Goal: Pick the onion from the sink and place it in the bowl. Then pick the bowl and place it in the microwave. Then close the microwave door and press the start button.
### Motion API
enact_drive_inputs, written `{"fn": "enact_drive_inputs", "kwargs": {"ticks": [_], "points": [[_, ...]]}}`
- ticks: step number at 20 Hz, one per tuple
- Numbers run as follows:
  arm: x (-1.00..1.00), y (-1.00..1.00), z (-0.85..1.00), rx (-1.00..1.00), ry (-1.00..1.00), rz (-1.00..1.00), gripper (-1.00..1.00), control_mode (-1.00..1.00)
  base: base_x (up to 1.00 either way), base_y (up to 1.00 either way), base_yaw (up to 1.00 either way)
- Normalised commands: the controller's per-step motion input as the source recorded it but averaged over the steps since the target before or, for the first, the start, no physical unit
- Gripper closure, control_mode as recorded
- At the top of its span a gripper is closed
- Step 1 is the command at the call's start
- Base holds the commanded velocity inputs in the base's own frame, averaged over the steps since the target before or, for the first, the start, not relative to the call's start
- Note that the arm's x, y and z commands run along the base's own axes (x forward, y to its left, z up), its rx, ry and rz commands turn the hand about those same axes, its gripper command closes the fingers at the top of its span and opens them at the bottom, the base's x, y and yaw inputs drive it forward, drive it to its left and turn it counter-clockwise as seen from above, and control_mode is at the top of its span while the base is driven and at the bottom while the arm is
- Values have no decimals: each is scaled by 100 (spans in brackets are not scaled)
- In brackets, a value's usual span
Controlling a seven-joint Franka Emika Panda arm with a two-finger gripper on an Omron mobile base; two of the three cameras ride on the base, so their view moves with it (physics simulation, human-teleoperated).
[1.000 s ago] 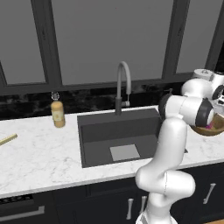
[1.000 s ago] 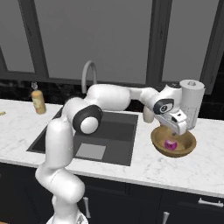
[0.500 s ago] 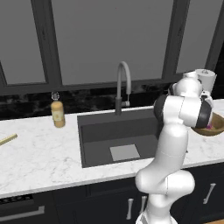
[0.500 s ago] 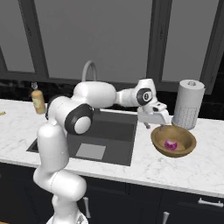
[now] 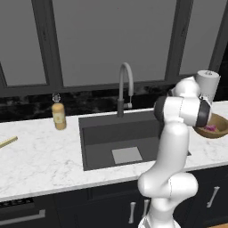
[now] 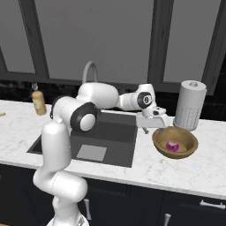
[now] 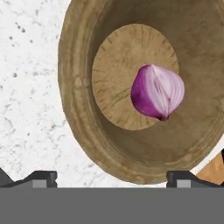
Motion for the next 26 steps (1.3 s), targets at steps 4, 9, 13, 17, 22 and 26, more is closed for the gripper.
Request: {"fn": "enact_drive_inputs", "kwargs": {"ticks": [4, 9, 13, 17, 22, 26], "points": [[28, -2, -20, 1, 4, 7, -100, -100, 0, 0, 0], [24, -6, -25, 0, 2, 11, -100, -100, 0, 0, 0], [23, -4, -35, 0, 7, 9, -100, -100, 0, 0, 0], [12, -20, -31, 0, 7, 7, -100, -100, 0, 0, 0], [6, -26, -31, 0, 6, 6, 100, -100, 0, 0, 0], [1, -11, -19, 0, 1, 2, 100, -100, 0, 0, 0]]}}
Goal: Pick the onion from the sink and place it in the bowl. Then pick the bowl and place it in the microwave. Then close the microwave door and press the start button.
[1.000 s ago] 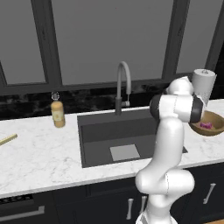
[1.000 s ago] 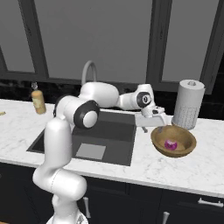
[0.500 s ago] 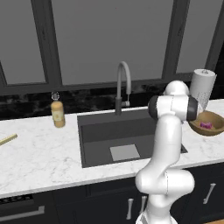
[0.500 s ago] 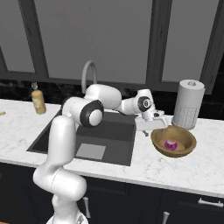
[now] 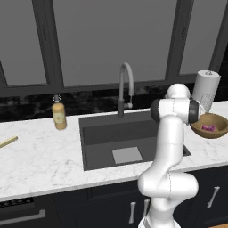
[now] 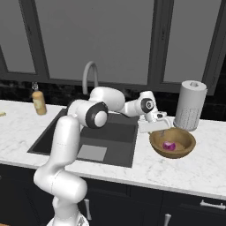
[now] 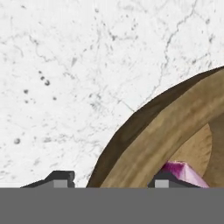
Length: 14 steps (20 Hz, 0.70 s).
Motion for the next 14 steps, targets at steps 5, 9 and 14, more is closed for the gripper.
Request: {"fn": "enact_drive_inputs", "kwargs": {"ticks": [5, 9, 14], "points": [[-4, -2, -2, 0, 0, 0, 100, -100, 0, 0, 0], [-45, 4, 6, -6, -12, 10, 100, -100, 0, 0, 0], [-33, 17, 36, -9, -6, 35, 100, -100, 0, 0, 0]]}}
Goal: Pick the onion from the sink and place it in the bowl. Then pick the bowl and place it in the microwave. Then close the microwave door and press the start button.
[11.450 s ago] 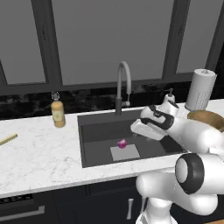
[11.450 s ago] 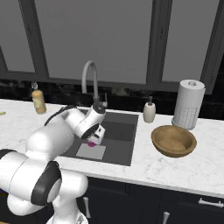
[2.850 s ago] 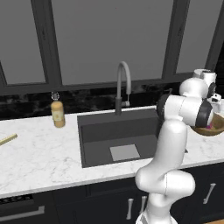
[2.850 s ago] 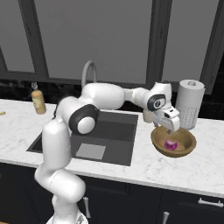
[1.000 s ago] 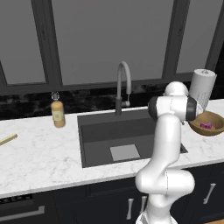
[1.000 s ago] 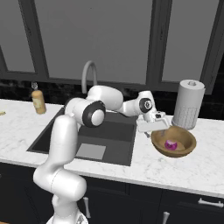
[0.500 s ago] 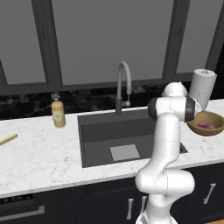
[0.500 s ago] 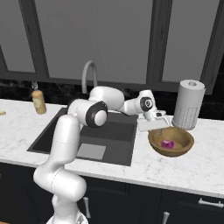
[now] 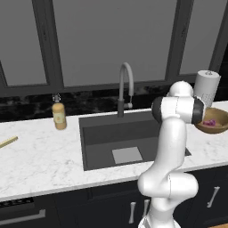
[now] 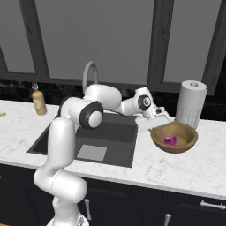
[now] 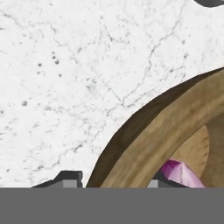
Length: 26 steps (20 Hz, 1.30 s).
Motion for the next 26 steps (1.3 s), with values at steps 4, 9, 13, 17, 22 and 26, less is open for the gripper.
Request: {"fn": "enact_drive_inputs", "kwargs": {"ticks": [4, 9, 13, 17, 22, 26], "points": [[-17, 10, 44, -7, 1, 45, 100, -100, 0, 0, 0], [-33, 21, 55, 0, 11, 50, 100, -100, 0, 0, 0], [-47, 54, 73, 1, 16, 50, 100, -100, 0, 0, 0], [-47, 63, 80, 1, 29, 55, 100, -100, 0, 0, 0], [-43, 67, 68, 7, 13, 43, 100, -100, 0, 0, 0], [-38, 61, 77, 21, 16, 42, 100, -100, 0, 0, 0]]}}
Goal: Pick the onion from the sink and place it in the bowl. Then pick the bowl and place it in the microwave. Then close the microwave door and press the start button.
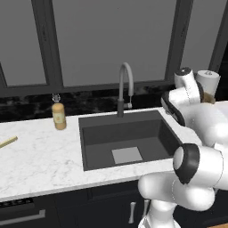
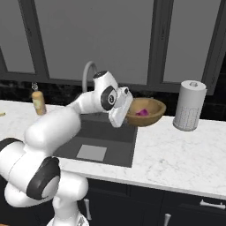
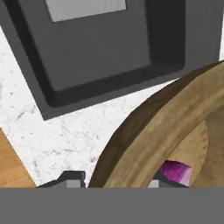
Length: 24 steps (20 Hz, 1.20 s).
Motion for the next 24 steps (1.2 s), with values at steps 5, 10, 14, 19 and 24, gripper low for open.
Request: {"fn": "enact_drive_inputs", "kwargs": {"ticks": [5, 10, 14, 19, 24], "points": [[-41, 72, 63, 17, 6, 36, 100, -100, 0, 0, 0], [-57, 50, 58, 8, -10, 19, 100, -100, 0, 0, 0], [-51, 47, 46, 0, -13, 2, 100, -100, 0, 0, 0], [-39, 57, 41, 10, 0, 2, 100, -100, 0, 0, 0], [-50, 42, 41, 15, 0, 4, 100, -100, 0, 0, 0]]}}
